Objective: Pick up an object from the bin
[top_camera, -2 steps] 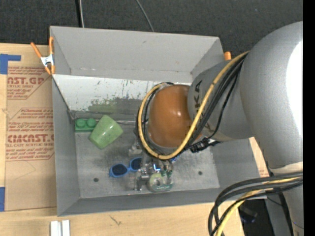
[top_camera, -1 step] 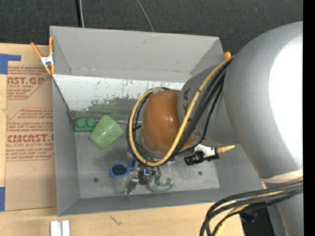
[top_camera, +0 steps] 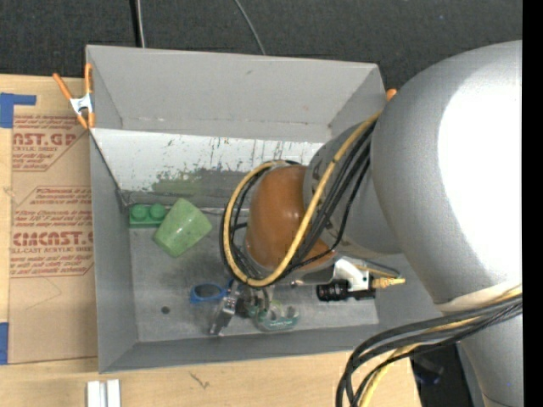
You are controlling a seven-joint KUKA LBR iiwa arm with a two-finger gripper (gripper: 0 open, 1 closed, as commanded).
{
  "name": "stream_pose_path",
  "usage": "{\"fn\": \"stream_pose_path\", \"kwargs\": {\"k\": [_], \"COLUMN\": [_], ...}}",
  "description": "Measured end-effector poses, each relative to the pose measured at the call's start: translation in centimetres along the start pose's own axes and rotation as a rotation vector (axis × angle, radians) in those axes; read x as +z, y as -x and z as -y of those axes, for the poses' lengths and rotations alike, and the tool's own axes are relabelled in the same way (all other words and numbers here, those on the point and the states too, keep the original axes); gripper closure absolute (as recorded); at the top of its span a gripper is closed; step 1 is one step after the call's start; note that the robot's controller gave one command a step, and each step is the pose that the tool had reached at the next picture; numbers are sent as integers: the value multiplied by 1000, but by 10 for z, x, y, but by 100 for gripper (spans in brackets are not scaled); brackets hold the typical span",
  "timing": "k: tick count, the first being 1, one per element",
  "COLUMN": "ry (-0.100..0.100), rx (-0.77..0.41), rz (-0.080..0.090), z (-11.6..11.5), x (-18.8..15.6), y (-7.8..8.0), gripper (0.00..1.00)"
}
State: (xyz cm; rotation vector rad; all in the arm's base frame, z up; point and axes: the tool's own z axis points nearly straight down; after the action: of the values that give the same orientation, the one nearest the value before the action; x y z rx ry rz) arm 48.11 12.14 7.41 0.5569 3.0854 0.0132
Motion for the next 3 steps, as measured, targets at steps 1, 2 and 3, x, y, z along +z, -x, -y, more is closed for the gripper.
{"fn": "stream_pose_path", "kwargs": {"k": [1,2,3], "ry": [-5,1,-6], "rx": [-2,1,1], "rz": [-3,12,0], "z": [-2,-3,-4], "x": [-2,-5,-11], "y": [0,5,6], "gripper": [0,100,100]}}
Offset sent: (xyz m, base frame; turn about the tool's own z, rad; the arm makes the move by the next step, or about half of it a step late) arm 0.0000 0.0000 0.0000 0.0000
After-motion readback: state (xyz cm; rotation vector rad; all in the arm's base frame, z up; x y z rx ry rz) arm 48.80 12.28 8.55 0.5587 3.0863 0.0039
